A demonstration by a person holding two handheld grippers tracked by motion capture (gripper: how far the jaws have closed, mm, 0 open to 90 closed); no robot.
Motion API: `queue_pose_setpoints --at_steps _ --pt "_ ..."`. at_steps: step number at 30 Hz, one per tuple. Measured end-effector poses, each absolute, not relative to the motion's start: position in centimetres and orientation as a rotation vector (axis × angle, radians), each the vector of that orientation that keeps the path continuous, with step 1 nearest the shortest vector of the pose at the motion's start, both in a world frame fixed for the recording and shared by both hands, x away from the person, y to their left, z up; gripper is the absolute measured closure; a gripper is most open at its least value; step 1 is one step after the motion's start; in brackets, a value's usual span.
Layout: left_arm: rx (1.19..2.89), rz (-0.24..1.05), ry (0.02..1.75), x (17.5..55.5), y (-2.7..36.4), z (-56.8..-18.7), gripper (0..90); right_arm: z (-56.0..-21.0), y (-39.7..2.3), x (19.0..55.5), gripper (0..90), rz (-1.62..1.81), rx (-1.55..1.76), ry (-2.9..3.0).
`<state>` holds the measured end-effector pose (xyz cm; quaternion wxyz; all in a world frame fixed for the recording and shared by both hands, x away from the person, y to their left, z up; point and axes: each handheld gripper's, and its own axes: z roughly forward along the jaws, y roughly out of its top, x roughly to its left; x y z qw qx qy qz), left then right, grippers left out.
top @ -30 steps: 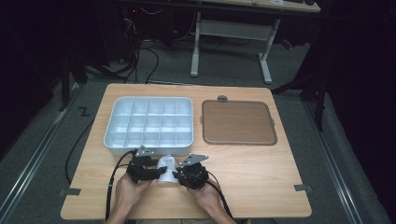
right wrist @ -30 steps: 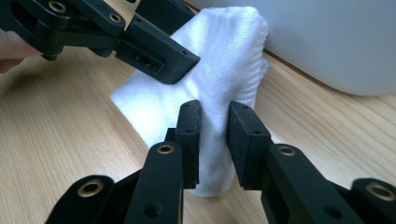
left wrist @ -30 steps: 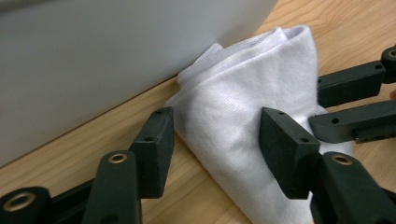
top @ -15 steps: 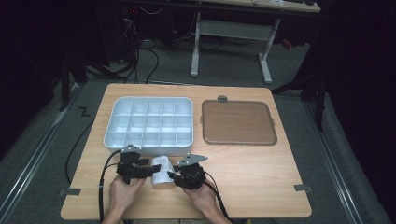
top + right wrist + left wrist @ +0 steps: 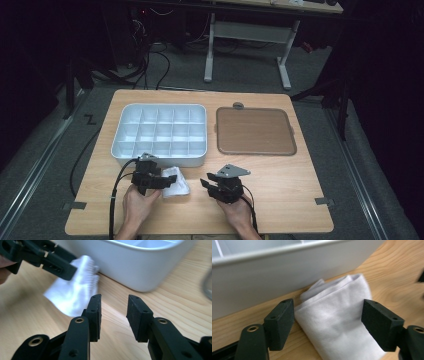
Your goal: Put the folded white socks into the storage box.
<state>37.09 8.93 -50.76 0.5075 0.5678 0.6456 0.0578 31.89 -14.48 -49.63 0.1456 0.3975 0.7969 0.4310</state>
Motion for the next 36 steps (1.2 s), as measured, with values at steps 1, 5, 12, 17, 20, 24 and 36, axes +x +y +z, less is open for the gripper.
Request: queue_pose_setpoints --at_steps 1,5,12,17,20,24,36 --pt "1.373 0.14 1.563 37.2 8.8 -51.0 25.9 -49.7 -15.1 31.9 64.7 1.234 1.161 2.282" --pt "1.348 0.109 1.587 37.4 8.9 -51.8 25.9 -50.0 -17.7 31.9 64.3 1.203 1.226 2.236" --pt "1.347 0.112 1.59 37.3 9.0 -51.8 37.9 -50.9 -21.6 32.0 61.3 1.068 1.309 2.162" --pt "1.335 0.099 1.595 37.4 9.1 -51.9 41.4 -51.6 -24.8 32.2 58.7 0.957 1.373 2.107" --pt "1.32 0.083 1.595 37.3 9.4 -52.0 44.0 -51.9 -26.3 32.3 57.6 0.914 1.415 2.073" --pt "1.318 0.071 1.591 37.3 9.7 -52.0 48.2 -52.0 -28.3 32.4 54.6 0.886 1.471 2.019" --pt "1.351 0.086 1.563 36.9 9.8 -51.8 63.6 -53.1 -30.6 32.6 44.6 0.83 1.54 1.948"
